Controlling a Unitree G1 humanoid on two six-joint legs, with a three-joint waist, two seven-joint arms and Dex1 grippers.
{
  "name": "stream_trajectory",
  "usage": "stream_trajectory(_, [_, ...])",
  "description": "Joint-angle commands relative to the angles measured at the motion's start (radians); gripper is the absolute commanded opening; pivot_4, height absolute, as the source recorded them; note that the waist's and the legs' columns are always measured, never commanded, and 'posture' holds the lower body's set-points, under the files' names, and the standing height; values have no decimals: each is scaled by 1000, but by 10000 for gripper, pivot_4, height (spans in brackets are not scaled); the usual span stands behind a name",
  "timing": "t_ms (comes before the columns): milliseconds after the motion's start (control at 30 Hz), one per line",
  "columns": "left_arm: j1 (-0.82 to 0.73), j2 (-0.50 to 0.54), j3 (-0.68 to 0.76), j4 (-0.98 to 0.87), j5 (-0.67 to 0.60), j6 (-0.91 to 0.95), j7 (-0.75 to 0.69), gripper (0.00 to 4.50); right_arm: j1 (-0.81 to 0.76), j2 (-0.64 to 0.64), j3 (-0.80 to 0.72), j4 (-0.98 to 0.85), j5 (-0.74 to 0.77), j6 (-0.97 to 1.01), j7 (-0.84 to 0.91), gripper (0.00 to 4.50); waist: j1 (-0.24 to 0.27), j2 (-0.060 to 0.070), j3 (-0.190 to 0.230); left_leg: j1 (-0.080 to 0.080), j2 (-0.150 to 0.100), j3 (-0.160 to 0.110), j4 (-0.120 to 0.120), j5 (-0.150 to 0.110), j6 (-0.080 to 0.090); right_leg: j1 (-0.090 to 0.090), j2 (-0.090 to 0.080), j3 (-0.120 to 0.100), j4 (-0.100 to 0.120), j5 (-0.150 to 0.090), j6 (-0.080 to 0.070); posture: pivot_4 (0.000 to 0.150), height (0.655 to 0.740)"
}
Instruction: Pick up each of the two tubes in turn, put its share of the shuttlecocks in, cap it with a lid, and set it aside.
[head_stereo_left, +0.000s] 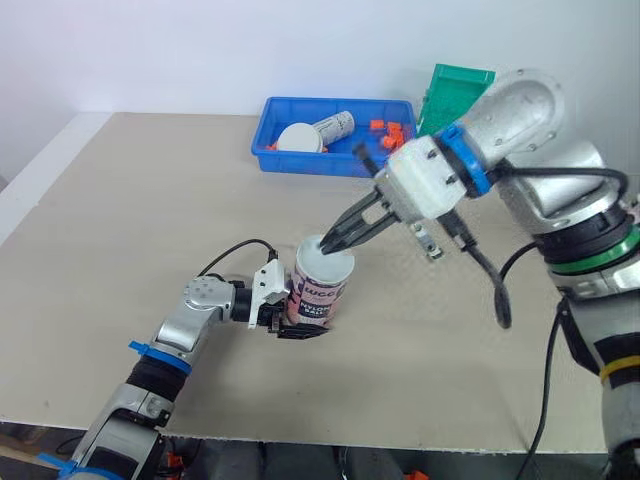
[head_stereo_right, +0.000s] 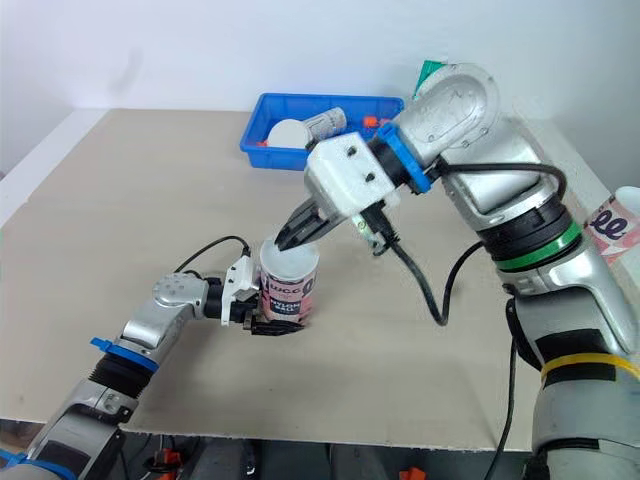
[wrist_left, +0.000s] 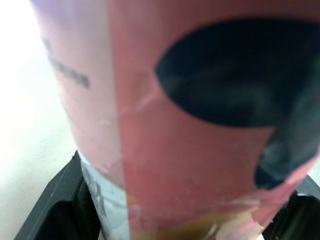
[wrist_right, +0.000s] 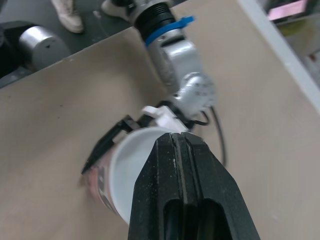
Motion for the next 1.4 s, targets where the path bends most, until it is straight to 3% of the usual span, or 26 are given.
stream_trajectory(33, [-4, 3, 2, 8, 6, -11, -7, 35761, 6, 32, 27, -15, -106, -40, 31, 549, 0, 0, 0, 0, 0, 0, 0, 0, 0, 0, 0, 0, 0, 0, 0, 1500, 7038])
stream_trajectory(167, [-9, -2, 2, 12, 4, -13, -3, 35761, 12, 111, 106, 103, -315, -146, -13, 549, 0, -1, -1, 1, 0, 0, 0, 0, 0, 1, 0, 0, 0, 0, 0, 1500, 7038])
stream_trajectory(533, [-13, -14, 7, 12, 5, -13, 10, 35761, 44, 126, 134, 142, -367, -257, 33, 549, -1, -4, -4, 10, 3, 1, 1, 1, 0, 7, 3, 0, 0, 1, -7, 1500, 7038])
stream_trajectory(833, [-14, -23, 19, 23, 6, -25, 23, 35761, 5, 72, -135, 129, -71, 30, 13, 549, 2, -4, -5, 6, 3, 1, 1, 1, 0, 4, 2, 0, 0, 2, -7, 1500, 7038])
stream_trajectory(933, [-9, -24, 22, 25, 8, -30, 23, 35761, 45, 29, -190, 90, -49, 119, -7, 9200, 8, -5, -4, 0, 2, 0, 1, 2, -1, 1, 2, 0, 0, 2, -2, 1500, 7038])
stream_trajectory(1033, [-3, -21, 28, 23, 3, -31, 22, 35761, 150, -44, -293, 14, -7, 266, -93, 24757, 7, -5, -4, -1, 1, -1, 0, 0, -2, 1, 1, 0, -1, 0, -1, 1500, 7038])
stream_trajectory(1167, [-5, -22, 27, 30, 0, -35, 13, 35761, 313, -97, -430, -78, 52, 388, -205, 42219, 7, -5, -4, -1, 1, -1, -2, 0, -2, 0, 1, 0, -1, -2, -1, 1500, 7038])
stream_trajectory(1200, [-5, -21, 28, 31, -1, -36, 11, 35761, 344, -102, -450, -108, 65, 410, -222, 44478, 6, -5, -4, -1, 0, -1, -2, 0, -2, 0, 1, 0, -1, -2, 0, 1500, 7038])
stream_trajectory(1400, [-14, -28, 39, 34, -20, -32, -5, 35761, 586, -120, -589, -293, 154, 548, -357, 44478, 2, -5, -3, -1, 0, -1, -2, 0, -2, 0, 1, 1, -1, -2, 1, 1500, 7038])
